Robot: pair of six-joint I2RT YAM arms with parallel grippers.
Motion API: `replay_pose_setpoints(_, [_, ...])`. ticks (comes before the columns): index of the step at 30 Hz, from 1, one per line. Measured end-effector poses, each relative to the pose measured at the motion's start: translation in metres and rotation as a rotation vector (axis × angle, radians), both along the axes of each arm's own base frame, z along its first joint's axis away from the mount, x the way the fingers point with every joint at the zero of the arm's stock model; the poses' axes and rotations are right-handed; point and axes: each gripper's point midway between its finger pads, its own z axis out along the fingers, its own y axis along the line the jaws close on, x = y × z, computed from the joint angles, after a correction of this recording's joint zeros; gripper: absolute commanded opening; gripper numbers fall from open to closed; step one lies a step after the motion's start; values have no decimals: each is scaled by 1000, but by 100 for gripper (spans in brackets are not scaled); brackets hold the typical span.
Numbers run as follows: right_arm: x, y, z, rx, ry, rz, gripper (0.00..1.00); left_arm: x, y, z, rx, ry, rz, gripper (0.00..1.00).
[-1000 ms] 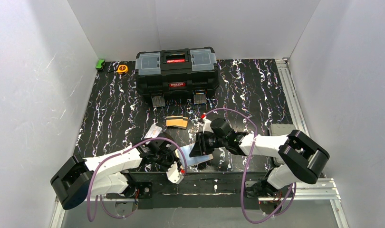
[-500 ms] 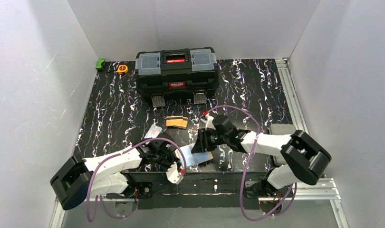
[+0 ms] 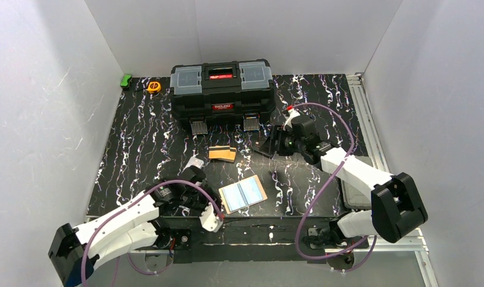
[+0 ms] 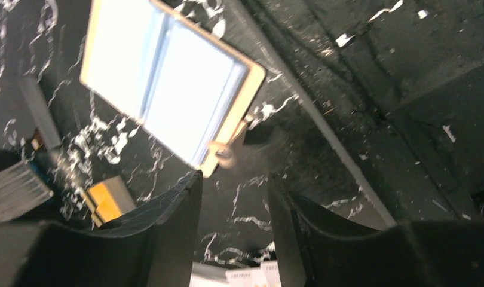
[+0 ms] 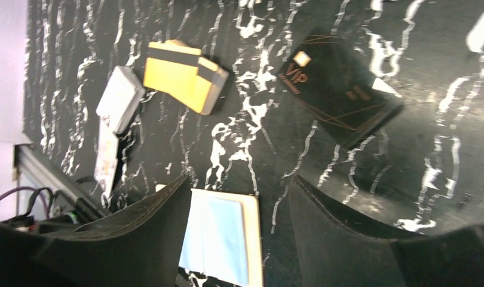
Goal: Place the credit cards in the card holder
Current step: Turn over the card slot in the card holder, then pick up the credit card from the center of the board.
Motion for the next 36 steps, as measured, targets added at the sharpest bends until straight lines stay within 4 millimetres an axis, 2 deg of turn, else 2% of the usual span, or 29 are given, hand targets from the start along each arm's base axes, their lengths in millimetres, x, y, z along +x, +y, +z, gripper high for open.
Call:
replay_pose_setpoints(1, [3, -4, -1, -10, 1, -17, 76, 2, 3, 6, -2, -2, 20, 47])
replay_pose_setpoints(4, [11, -20, -7, -40, 14, -74, 80, 17, 8, 28, -24, 2, 113, 73])
replay_pose_setpoints(5, [15, -25, -7, -42, 15, -91, 81, 29, 8, 40, -40, 20, 181, 79])
replay_pose_setpoints(6, [18, -30, -8, -41, 16, -108, 82, 40, 8, 48, -48, 31, 230, 92])
replay_pose_setpoints(7, [23, -35, -7, -39, 17, -129, 83, 54, 6, 58, -59, 49, 289, 98])
replay_pose_setpoints(8, [27, -41, -8, -37, 19, -149, 83, 71, 1, 69, -71, 70, 351, 98])
replay_pose_setpoints(10, [35, -49, -12, -32, 36, -180, 83, 104, -12, 85, -93, 108, 442, 98])
replay_pose_setpoints(13, [44, -55, -27, -23, 85, -215, 84, 158, -44, 100, -135, 158, 534, 98])
replay_pose_setpoints(15, [47, -58, -38, -16, 121, -233, 83, 185, -63, 98, -164, 177, 558, 98])
replay_pose_setpoints(17, [50, -58, -46, -7, 147, -244, 82, 203, -76, 87, -179, 199, 576, 98])
replay_pose_setpoints(20, [55, -55, -51, 18, 163, -252, 78, 219, -93, 63, -194, 237, 588, 91])
replay_pose_setpoints(23, [60, -51, -56, 46, 173, -252, 76, 234, -106, 41, -215, 248, 589, 79])
replay_pose_setpoints(26, [62, -47, -62, 68, 185, -248, 75, 245, -117, 23, -231, 253, 588, 72])
replay_pose_setpoints(30, [65, -45, -69, 88, 194, -251, 75, 258, -136, 14, -261, 243, 578, 66])
replay_pose_setpoints(36, [68, -48, -71, 112, 192, -265, 75, 274, -166, 16, -315, 227, 554, 57])
